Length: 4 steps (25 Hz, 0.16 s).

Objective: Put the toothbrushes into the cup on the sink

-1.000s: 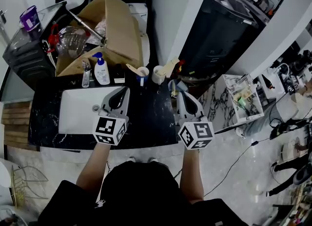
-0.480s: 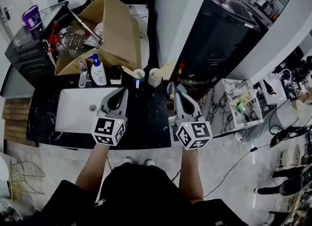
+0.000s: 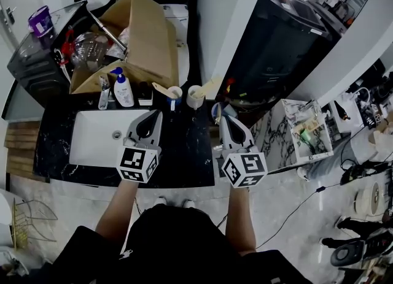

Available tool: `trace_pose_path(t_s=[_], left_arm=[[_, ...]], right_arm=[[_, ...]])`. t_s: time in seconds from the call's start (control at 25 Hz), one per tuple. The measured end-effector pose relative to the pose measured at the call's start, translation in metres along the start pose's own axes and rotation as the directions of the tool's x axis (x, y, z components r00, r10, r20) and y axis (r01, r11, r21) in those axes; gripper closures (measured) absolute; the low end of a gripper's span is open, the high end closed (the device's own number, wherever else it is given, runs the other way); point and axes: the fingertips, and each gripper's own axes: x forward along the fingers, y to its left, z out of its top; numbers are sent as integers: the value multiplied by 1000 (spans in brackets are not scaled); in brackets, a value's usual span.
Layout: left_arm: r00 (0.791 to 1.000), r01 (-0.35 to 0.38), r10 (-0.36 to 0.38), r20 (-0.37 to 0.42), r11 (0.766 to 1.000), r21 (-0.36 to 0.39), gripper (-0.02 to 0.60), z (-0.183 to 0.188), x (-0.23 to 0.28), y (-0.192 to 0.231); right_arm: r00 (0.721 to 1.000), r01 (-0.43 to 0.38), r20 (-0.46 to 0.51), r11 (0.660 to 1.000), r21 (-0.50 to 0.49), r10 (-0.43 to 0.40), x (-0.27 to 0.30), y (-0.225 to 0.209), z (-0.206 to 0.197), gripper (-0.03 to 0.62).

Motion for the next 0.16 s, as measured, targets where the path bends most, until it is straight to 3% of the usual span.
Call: trace_pose_path(t_s=[0.16], left_arm=[[1000,-12,12,-6,1000,0,578,-2,6,1]], right_arm=[[1000,4,4,1000,0,-4,3,-5,0,592]])
